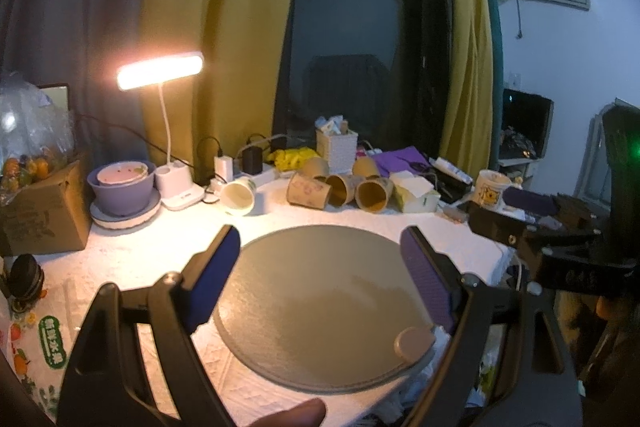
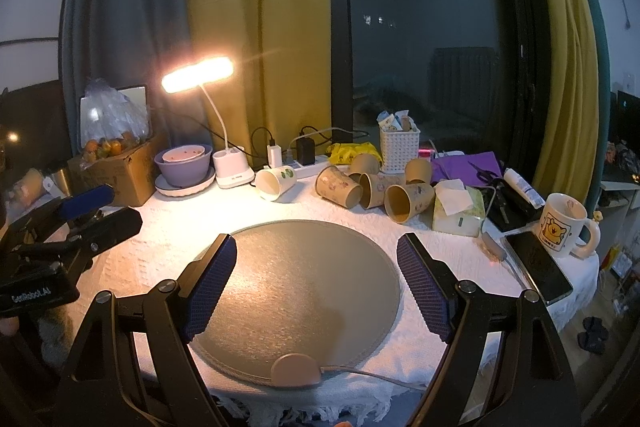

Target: Flip cup upright

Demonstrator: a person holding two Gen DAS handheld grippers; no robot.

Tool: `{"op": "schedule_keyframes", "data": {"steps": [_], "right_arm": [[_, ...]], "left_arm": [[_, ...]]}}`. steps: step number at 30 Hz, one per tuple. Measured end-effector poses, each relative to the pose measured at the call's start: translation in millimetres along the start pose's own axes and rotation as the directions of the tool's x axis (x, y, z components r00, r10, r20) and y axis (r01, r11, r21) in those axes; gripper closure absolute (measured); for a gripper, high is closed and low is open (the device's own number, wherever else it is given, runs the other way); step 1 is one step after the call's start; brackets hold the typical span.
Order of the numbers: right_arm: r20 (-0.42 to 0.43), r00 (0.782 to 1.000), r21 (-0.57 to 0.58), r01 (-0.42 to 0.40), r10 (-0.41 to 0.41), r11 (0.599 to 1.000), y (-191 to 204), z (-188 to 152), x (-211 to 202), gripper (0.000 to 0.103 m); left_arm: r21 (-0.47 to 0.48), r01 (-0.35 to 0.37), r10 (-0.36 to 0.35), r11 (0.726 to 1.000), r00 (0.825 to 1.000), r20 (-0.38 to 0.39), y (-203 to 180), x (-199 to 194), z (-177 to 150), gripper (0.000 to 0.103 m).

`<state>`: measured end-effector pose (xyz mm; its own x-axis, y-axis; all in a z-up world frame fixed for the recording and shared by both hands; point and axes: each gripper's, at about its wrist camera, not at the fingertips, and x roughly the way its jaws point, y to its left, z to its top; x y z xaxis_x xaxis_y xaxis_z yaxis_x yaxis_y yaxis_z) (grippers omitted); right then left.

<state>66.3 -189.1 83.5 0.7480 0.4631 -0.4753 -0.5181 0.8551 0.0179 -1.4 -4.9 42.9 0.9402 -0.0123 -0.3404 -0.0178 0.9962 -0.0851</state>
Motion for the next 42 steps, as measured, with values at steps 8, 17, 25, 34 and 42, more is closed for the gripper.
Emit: {"op": "schedule_keyframes", "data": {"steps": [8, 17, 25, 34, 42], "right_arm": [[-0.067, 0.997, 0.015, 0.043, -0.042, 0.999, -20.6, -11.2, 32.1, 0.018], [-0.117, 0.990, 0.082, 0.088, -0.078, 0.993, -56.8, -13.0, 67.8, 0.018], [-0.135, 0.985, 0.130, 0.123, -0.105, 0.984, -93.7, -4.6, 97.4, 0.018], [-0.164, 0.981, 0.156, 0.129, -0.103, 0.979, -134.4, 0.1, 137.8, 0.018], [-0.186, 0.979, 0.154, 0.118, -0.088, 0.981, -168.1, 0.9, 171.6, 0.018]], "left_arm": [[-0.026, 0.012, -0.015, 1.000, 0.993, -0.119, 7.0, 50.2, -11.5, 0.020], [0.010, 0.023, -0.021, 1.000, 0.983, -0.184, 2.6, 101.4, -2.2, 0.020], [0.051, 0.059, -0.045, 0.997, 0.970, -0.240, -5.7, 153.8, 13.4, 0.020], [0.068, 0.082, -0.057, 0.994, 0.952, -0.301, -24.6, 216.8, 28.1, 0.020], [0.112, 0.101, -0.058, 0.988, 0.940, -0.336, -48.6, 267.0, 35.8, 0.019]]}}
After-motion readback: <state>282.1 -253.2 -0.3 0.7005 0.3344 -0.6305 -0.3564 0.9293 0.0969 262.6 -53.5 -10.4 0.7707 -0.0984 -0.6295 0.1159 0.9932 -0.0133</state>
